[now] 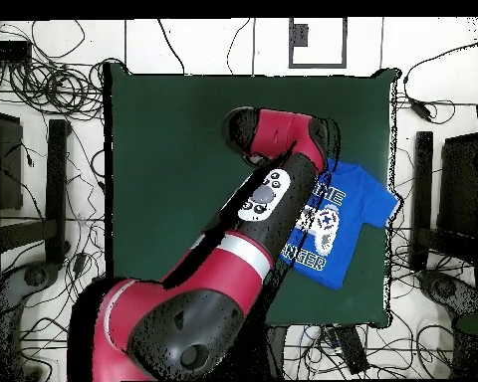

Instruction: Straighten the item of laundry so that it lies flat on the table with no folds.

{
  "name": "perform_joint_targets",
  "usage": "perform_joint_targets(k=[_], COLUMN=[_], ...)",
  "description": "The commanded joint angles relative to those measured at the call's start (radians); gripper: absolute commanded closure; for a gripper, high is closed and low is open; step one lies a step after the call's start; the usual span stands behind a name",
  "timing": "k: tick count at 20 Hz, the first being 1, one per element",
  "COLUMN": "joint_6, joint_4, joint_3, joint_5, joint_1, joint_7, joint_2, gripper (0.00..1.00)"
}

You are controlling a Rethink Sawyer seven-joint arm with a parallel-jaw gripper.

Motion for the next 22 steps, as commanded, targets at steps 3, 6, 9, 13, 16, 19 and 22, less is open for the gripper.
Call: perform_joint_targets(k=[3,6,9,13,16,19,22], joint_6=[-0.077,-0.079,-0.089,-0.096,-0.105,-0.103,-0.099], joint_4=[0.024,0.042,0.078,0.100,0.099,0.097,0.095], joint_3=[0.096,0.113,0.145,0.165,0.171,0.174,0.175], joint_5=[0.037,0.041,0.047,0.049,0.052,0.057,0.060], joint_1=[0.039,0.046,0.053,0.060,0.061,0.063,0.063], joint_7=[0.262,0.248,0.222,0.210,0.218,0.221,0.222], joint_2=[0.036,0.021,-0.009,-0.023,-0.017,-0.015,-0.012], gripper=[0.00,0.00,0.00,0.00,0.00,0.00,0.00])
